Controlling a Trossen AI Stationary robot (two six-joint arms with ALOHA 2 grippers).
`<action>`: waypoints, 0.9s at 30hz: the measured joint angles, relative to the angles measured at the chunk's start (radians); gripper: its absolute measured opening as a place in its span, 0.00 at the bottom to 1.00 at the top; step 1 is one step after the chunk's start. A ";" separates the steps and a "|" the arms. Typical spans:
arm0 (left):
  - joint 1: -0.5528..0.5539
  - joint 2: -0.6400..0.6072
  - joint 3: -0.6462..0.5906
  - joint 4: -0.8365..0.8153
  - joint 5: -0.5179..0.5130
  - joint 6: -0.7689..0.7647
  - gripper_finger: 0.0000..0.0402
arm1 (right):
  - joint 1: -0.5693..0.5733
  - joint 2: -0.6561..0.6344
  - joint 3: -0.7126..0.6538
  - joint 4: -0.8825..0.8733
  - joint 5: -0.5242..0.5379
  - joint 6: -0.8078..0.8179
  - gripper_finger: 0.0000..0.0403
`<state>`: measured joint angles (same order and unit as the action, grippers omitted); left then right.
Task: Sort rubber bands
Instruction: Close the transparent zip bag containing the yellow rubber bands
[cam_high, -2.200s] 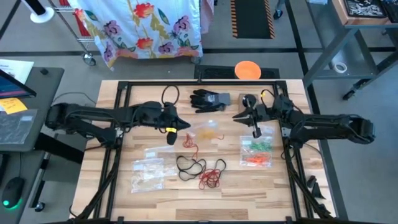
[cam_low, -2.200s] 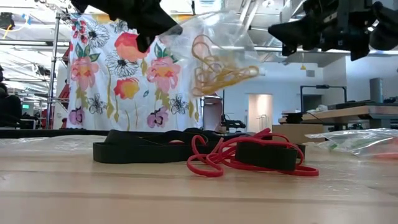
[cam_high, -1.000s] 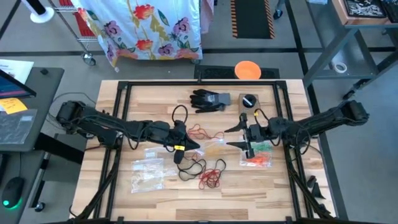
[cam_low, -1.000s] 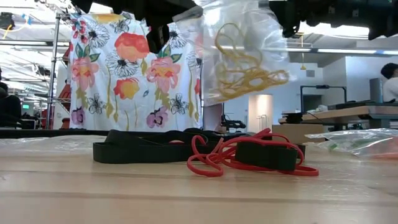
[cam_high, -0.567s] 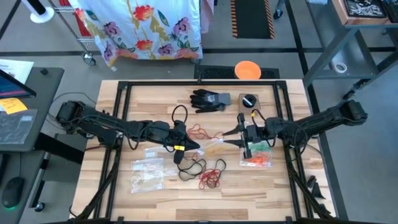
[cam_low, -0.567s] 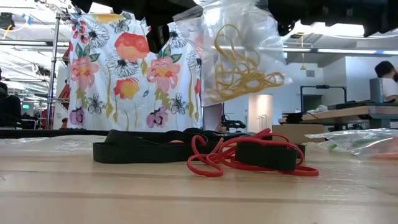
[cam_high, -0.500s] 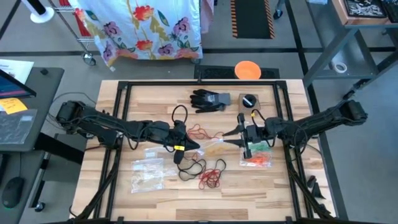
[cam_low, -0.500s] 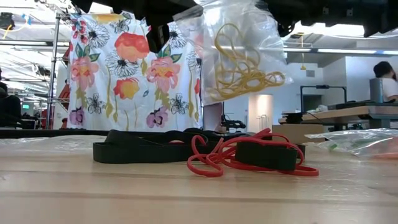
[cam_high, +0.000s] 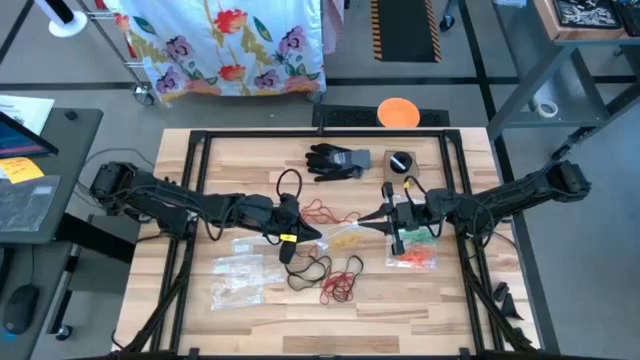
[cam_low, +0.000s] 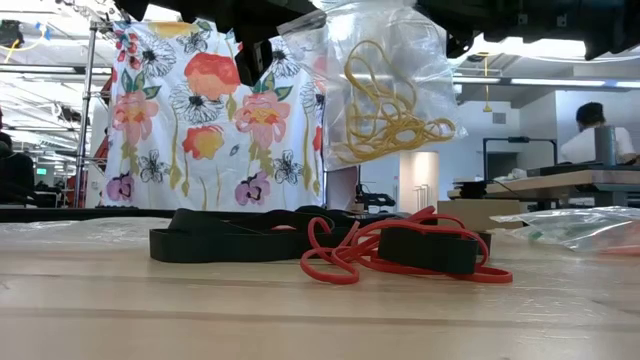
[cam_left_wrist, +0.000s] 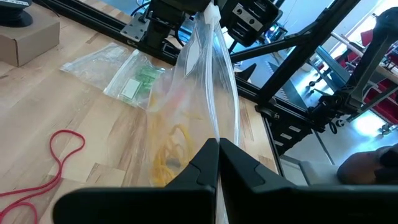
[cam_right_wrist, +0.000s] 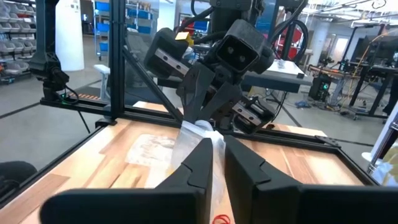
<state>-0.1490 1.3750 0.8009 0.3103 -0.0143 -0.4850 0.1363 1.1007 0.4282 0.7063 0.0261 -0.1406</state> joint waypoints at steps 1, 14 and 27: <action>-0.001 0.000 0.000 0.000 0.000 0.000 0.00 | 0.000 0.000 0.000 0.000 0.000 -0.001 0.07; -0.003 0.000 0.000 -0.001 0.009 0.000 0.00 | 0.000 0.000 0.000 -0.021 0.000 -0.026 0.00; 0.007 0.000 0.005 -0.008 -0.031 0.204 0.31 | 0.000 0.000 0.000 -0.037 0.000 0.002 0.00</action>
<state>-0.1418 1.3746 0.8055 0.3020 -0.0457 -0.2811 0.1364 1.1004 0.4282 0.6694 0.0261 -0.1388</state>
